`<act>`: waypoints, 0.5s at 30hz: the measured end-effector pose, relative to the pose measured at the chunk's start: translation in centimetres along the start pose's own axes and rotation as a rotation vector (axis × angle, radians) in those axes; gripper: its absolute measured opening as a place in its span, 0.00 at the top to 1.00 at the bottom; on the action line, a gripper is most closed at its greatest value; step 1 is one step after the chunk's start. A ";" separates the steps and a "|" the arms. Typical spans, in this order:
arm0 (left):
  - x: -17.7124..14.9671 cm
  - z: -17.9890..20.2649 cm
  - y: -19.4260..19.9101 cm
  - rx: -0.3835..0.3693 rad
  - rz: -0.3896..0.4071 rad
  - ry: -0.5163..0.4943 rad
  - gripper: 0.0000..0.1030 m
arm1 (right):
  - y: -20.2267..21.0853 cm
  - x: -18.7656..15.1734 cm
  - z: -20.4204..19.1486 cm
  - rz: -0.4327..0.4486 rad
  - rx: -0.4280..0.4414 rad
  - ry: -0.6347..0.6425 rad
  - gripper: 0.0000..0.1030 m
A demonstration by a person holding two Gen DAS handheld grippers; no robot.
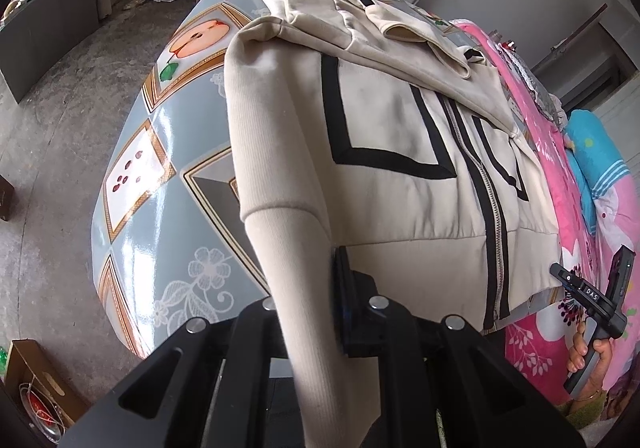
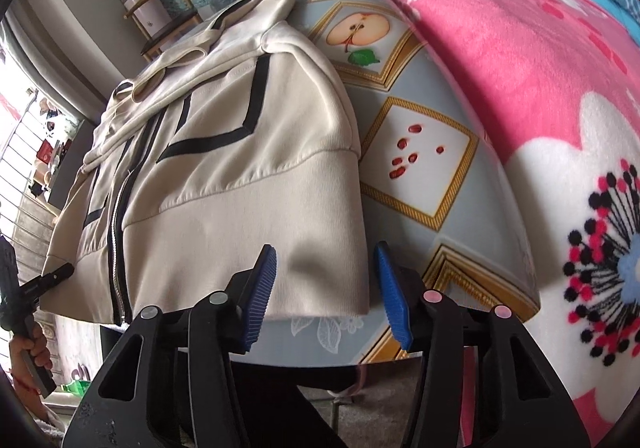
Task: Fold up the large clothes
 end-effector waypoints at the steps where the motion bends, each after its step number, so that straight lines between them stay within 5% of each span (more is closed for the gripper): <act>1: -0.2 0.0 0.1 -0.002 -0.007 0.001 0.90 | 0.1 -0.2 0.0 -0.005 -0.003 -0.001 0.58; 15: -2.8 0.7 0.8 -0.003 -0.043 -0.017 0.90 | 0.5 -1.3 0.3 -0.034 -0.001 -0.022 0.86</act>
Point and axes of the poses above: each gripper's, at about its wrist camera, not at the fingertips, and y roughly against the way its jaws point, z to its right, x to its top, the point moved 6 cm from there along -y, roughly the way its jaws point, and after that the axes turned 14 degrees about -x, right-handed, at the moved point
